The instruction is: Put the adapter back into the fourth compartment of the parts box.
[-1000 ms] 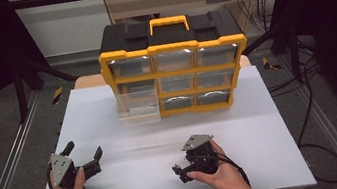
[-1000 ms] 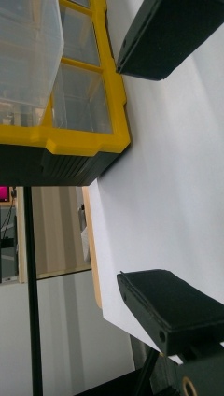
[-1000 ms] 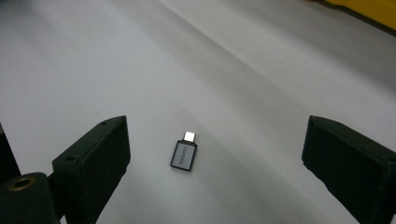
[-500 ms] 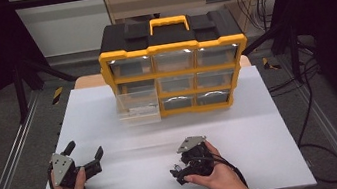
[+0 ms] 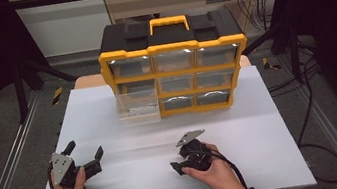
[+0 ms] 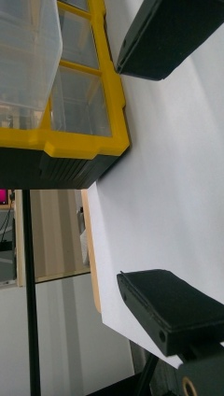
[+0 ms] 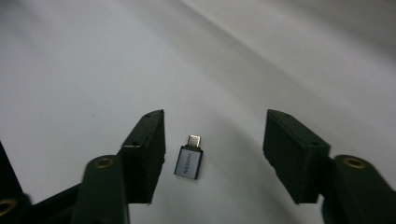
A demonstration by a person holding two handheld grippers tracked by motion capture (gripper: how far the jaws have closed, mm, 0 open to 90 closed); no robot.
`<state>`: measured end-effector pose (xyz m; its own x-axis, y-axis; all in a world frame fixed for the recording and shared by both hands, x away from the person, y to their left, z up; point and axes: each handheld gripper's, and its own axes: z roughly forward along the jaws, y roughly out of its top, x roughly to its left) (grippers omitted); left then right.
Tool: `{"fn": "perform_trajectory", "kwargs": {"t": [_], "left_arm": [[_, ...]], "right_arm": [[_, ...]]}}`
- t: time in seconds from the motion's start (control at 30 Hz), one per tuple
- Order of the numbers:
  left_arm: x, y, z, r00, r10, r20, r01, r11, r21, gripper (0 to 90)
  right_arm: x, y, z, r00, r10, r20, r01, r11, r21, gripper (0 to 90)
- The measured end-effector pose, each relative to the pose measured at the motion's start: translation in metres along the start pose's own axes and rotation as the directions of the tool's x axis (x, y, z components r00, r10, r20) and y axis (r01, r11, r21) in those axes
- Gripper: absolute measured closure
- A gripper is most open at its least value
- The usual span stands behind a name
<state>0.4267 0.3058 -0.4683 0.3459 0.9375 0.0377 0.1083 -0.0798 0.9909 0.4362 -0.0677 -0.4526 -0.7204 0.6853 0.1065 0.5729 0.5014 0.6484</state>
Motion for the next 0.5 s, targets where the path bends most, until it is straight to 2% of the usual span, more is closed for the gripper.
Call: {"fn": "perform_trajectory", "kwargs": {"t": [0.1,0.5], "left_arm": [[0.000,0.000,0.000,1.0000,0.000,0.000,0.000,1.0000,0.000,1.6],[0.000,0.000,0.000,1.0000,-0.001,0.003,0.001,1.0000,0.002,1.6]], "right_arm": [[0.003,-0.002,0.002,0.9998,0.006,-0.016,-0.006,1.000,0.021,49.3],[0.012,-0.009,0.009,0.9999,-0.014,-0.009,0.014,0.998,0.061,66.1]]}}
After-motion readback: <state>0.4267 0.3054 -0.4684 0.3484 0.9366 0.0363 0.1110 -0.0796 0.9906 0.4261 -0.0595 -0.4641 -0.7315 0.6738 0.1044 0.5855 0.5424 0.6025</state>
